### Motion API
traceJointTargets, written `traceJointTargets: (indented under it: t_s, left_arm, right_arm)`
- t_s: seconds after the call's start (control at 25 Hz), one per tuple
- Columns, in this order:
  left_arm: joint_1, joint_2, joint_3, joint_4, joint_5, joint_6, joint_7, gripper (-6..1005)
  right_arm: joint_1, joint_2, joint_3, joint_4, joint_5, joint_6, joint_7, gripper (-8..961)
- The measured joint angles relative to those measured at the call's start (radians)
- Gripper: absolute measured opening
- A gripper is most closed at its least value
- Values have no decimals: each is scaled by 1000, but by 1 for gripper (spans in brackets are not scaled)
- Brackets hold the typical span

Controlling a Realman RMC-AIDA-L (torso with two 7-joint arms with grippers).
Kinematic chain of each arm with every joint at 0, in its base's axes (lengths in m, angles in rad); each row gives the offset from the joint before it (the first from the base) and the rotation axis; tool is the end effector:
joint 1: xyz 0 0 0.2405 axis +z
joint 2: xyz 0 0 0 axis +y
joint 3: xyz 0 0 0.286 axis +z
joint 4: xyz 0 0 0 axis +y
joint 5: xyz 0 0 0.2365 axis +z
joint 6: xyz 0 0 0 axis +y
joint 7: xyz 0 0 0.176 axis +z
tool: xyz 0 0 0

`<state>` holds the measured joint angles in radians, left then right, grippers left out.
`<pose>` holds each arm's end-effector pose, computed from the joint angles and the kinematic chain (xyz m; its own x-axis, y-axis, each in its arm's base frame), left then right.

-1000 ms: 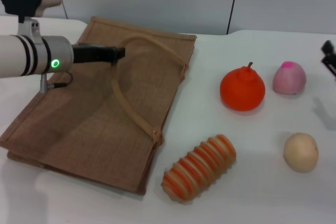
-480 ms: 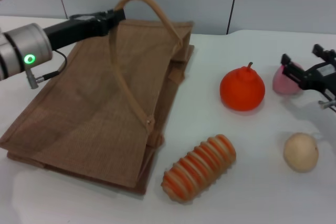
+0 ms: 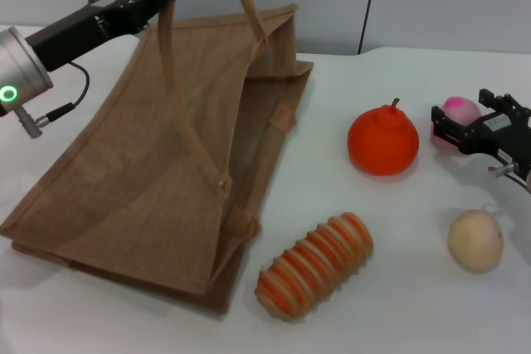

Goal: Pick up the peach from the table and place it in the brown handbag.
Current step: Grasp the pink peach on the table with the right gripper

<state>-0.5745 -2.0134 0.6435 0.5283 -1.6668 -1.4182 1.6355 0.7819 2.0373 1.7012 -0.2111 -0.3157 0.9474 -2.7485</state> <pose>-0.2648 0.4415 0.0367 0.3979 0.2513 0.8823 0.7086 -0.6950 -0.1217 0.3508 0.4428 -0.0822 0.8097 -0.2424 -0.5345 -0.5843 -0.4170 -0.6962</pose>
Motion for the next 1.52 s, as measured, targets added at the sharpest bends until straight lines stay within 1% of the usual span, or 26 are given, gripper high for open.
traceJointTargets:
  t_s: [0.32,0.68,1.08,1.32,1.52]
  left_arm:
    - [11,5,-21,-1,-32,-81,3,132]
    - [18,7,-27,-1,-36,-86,4,135]
    - [20,10,-27,-10,-37,-86,9,137]
    - [19,10,-27,-11,-37,-85,9,139]
    - [19,10,-27,-11,-30,-77,9,140]
  right_arm:
    - [1,0,0,9,-7,-46,1,877]
    - [13,0,1,10,-26,-84,1,764]
    - [14,1,0,9,-26,-87,1,636]
    - [11,1,0,7,-27,-85,1,581]
    - [7,1,1,8,-61,-78,1,561]
